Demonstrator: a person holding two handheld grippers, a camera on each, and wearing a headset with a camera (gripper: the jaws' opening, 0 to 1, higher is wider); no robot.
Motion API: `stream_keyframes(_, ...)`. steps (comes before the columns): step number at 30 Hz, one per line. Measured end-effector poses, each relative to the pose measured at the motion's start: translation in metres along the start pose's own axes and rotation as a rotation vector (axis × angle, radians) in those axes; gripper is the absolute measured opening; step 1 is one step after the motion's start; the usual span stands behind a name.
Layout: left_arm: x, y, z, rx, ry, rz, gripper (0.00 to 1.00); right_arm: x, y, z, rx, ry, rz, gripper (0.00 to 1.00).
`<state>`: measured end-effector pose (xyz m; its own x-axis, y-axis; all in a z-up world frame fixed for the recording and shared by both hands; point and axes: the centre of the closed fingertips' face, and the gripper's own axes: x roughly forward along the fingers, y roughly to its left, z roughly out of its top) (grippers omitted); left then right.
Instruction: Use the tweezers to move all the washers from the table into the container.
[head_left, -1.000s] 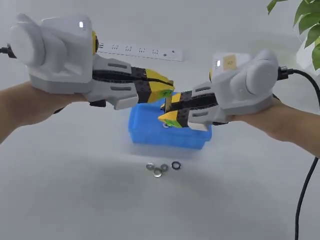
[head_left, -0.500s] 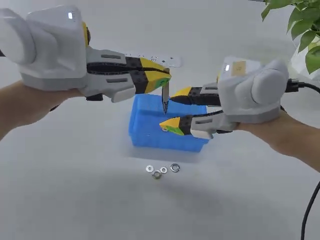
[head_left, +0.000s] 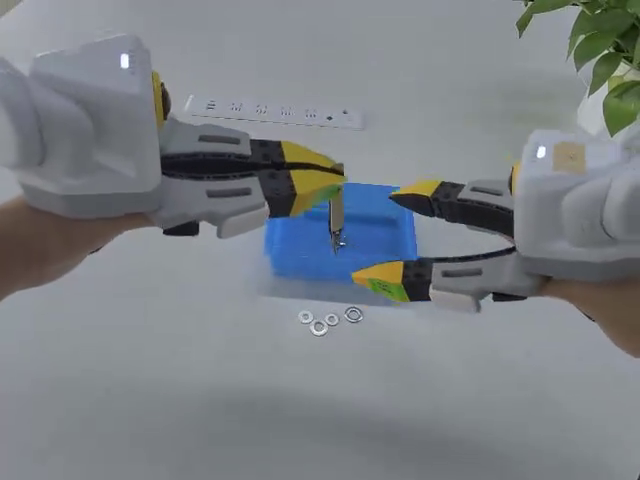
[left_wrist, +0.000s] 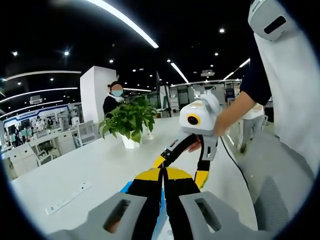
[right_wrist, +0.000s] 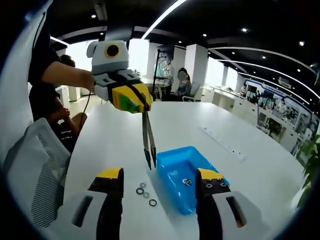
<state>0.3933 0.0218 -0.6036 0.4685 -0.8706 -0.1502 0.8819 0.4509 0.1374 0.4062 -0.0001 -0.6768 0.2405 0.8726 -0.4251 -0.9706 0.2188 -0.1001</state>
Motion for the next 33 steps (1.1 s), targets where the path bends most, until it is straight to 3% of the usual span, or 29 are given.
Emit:
stream_keyframes(7,-0.004,-0.023,-0.019,-0.047,0.005,0.023,0.04,-0.018,0.025,-0.027,0.049,0.045,0.016,0.65)
stream_keyframes(9,-0.004,-0.027,-0.028,-0.043,0.029,0.031,0.04,-0.02,0.03,-0.035,0.056,0.06,0.019,0.67)
stream_keyframes(16,-0.01,-0.028,-0.043,-0.068,0.034,0.064,0.04,-0.023,0.039,-0.046,0.07,0.079,0.012,0.77)
stream_keyframes(24,-0.007,-0.033,-0.064,-0.077,0.073,0.056,0.04,-0.018,0.058,-0.067,0.061,0.139,0.055,0.83)
stream_keyframes(33,-0.002,-0.025,-0.071,-0.088,0.079,0.053,0.04,-0.011,0.07,-0.078,0.102,0.152,0.089,0.84)
